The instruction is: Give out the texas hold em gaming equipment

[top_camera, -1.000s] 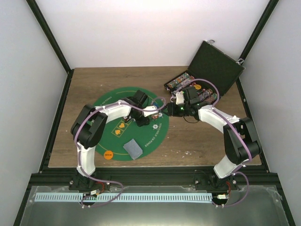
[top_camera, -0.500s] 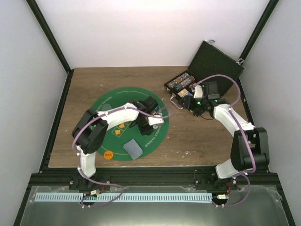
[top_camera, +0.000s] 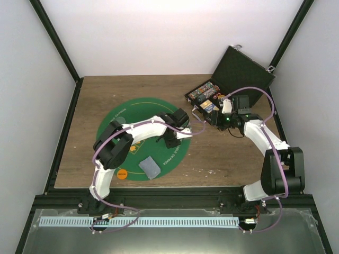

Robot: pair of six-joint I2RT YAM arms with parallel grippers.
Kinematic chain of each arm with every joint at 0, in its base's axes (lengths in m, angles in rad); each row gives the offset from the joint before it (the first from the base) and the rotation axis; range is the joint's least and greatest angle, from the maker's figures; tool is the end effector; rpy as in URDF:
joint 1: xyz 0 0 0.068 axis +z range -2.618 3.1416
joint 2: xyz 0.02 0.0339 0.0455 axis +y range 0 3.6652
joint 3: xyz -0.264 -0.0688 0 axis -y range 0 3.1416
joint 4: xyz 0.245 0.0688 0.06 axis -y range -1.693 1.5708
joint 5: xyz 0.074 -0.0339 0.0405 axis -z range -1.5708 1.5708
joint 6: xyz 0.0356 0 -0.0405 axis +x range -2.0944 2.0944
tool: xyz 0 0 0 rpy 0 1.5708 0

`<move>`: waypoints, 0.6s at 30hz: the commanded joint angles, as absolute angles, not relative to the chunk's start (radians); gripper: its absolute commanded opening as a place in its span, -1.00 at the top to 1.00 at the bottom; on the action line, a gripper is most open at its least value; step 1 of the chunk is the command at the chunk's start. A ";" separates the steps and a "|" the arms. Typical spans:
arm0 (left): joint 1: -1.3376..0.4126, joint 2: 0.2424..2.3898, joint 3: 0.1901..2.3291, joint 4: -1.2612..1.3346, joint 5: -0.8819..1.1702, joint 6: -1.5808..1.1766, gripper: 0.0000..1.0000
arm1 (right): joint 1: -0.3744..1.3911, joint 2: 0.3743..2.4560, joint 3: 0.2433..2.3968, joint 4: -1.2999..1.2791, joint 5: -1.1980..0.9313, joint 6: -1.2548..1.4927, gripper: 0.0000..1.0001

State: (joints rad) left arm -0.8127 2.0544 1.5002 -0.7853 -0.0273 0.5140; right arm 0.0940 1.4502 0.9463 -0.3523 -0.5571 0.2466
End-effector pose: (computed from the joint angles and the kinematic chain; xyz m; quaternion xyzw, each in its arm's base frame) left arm 0.2811 -0.2954 0.1626 0.6103 0.7836 -0.0038 0.1161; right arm 0.2970 0.0469 0.2311 -0.0272 0.9054 0.3109 0.2877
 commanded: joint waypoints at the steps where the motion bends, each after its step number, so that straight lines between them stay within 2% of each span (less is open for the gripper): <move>1: -0.819 2.090 1.531 -0.732 -0.048 0.526 0.91 | 0.093 1.434 0.951 -0.358 -0.574 0.210 -0.04; 5: -0.820 2.111 1.532 -0.718 -0.045 0.527 0.65 | 0.092 1.431 0.952 -0.372 -0.571 0.195 -0.04; 12: -0.820 2.113 1.551 -0.709 -0.031 0.512 0.03 | 0.092 1.435 0.954 -0.379 -0.584 0.187 -0.06; 15: -0.819 2.112 1.578 -0.719 -0.001 0.498 -0.12 | 0.092 1.439 0.961 -0.388 -0.590 0.183 -0.06; 18: -0.820 2.108 1.640 -0.777 0.044 0.473 -0.18 | 0.092 1.435 0.966 -0.393 -0.587 0.182 -0.06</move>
